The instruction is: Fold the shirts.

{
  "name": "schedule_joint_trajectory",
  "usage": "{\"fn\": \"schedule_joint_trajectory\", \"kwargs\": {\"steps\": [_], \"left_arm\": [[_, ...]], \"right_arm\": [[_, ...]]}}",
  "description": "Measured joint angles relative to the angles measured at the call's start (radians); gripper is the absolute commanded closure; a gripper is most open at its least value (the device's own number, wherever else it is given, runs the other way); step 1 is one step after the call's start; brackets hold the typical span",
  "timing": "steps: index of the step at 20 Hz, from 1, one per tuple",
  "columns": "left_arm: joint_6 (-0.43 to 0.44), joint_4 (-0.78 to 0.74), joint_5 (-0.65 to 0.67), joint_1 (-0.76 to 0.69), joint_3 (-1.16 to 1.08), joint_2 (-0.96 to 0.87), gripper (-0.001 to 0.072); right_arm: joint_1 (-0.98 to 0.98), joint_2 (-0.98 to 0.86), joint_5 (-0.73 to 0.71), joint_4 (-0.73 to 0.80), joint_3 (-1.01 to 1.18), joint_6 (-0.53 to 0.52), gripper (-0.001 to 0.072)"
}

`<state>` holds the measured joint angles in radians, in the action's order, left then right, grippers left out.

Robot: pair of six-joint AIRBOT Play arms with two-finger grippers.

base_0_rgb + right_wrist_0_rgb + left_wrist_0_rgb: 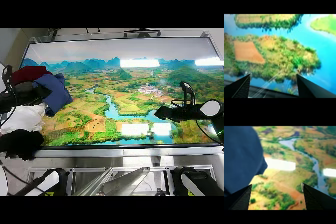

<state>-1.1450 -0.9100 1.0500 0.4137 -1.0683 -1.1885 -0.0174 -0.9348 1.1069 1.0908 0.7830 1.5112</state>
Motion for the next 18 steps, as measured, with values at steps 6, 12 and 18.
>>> {"fn": "schedule_joint_trajectory", "kwargs": {"steps": [6,12,18], "left_arm": [[-0.004,-0.071,-0.024,0.088,-0.016,-0.257,-0.0008],[0.019,0.054,-0.072,0.100,-0.040,-0.399,0.0559],[0.084,0.192,0.027,0.037,-0.111,-0.426,0.0707]], "right_arm": [[0.000,0.000,-0.010,0.003,0.000,-0.017,0.0096],[0.000,0.000,-0.010,0.004,0.000,-0.021,0.0097],[0.000,0.000,-0.008,0.004,0.000,-0.021,0.0356]]}}
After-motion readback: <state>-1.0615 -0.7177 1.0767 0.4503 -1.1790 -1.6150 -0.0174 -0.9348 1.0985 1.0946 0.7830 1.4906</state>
